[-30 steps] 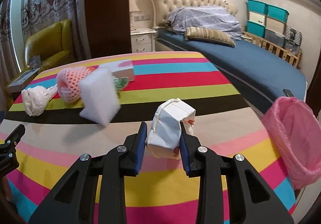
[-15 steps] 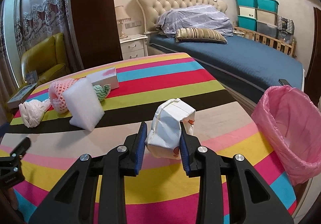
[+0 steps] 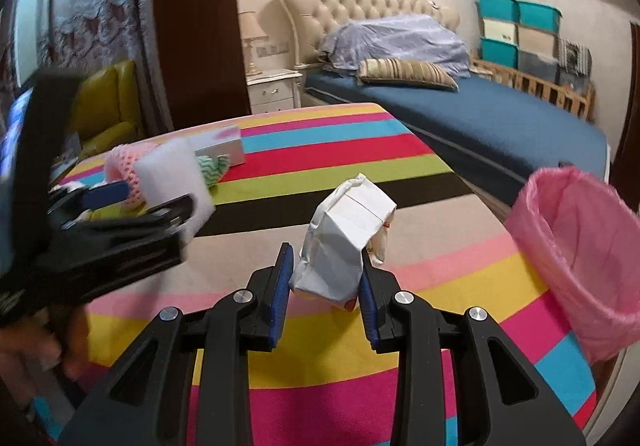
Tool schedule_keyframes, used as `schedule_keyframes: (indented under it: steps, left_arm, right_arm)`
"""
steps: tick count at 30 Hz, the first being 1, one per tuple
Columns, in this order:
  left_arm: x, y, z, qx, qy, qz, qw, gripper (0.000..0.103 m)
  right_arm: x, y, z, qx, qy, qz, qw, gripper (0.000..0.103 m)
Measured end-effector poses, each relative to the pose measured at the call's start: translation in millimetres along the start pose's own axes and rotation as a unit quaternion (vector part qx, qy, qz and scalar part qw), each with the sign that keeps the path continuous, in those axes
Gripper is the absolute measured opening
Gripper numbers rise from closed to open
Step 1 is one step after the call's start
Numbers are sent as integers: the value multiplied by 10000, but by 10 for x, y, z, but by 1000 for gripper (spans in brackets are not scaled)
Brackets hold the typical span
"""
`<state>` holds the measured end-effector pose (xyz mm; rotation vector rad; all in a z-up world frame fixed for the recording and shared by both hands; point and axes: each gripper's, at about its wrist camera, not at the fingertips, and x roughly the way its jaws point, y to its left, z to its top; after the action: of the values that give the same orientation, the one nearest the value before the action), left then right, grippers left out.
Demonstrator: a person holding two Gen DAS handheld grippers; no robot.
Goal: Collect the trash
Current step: 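Grasp the white foam block with the left tool while the right tool holds the paper bag, then carry the foam block and paper bag over the pink bin with both tools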
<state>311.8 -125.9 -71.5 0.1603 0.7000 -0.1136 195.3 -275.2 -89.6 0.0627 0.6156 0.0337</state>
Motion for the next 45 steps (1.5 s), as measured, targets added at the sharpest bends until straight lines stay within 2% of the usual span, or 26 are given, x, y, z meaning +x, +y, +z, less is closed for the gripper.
schedule_keyframes:
  steps: [1,2,3,5,14,20,31,45]
  left_arm:
    - [37,13,16,-82,70,-112,9999,47]
    - [50,34,20,-170,100,-321,9993,33]
    - [38,49,9,-234,97,-448,9987,33]
    - [-41,51,-53,-191,7,-345,9992,33]
    - [-669,245,-442,-228,-374,-321,9985,33]
    - [-963,290,-652,-167,-514,-288,9981,33]
    - [-1213,158,-809,-15,-644,-311,9974,33]
    - [-1253,-140,-780,400,-640,-362,9965,33]
  right_arm:
    - [3,-23,0,66,19,49,10000,31]
    - [-5,-11,7,120,18,62,9999,31]
    - [-7,-23,11,184,22,85,9998,31]
    - [-14,-30,21,254,16,149,9996,31]
    - [-124,80,-47,55,-21,330,9994,31]
    - [-346,155,-88,-126,-123,491,9986,31]
    - [-704,90,-205,-358,-269,567,9974,31]
    - [-941,-183,-316,-530,-492,277,9970,31]
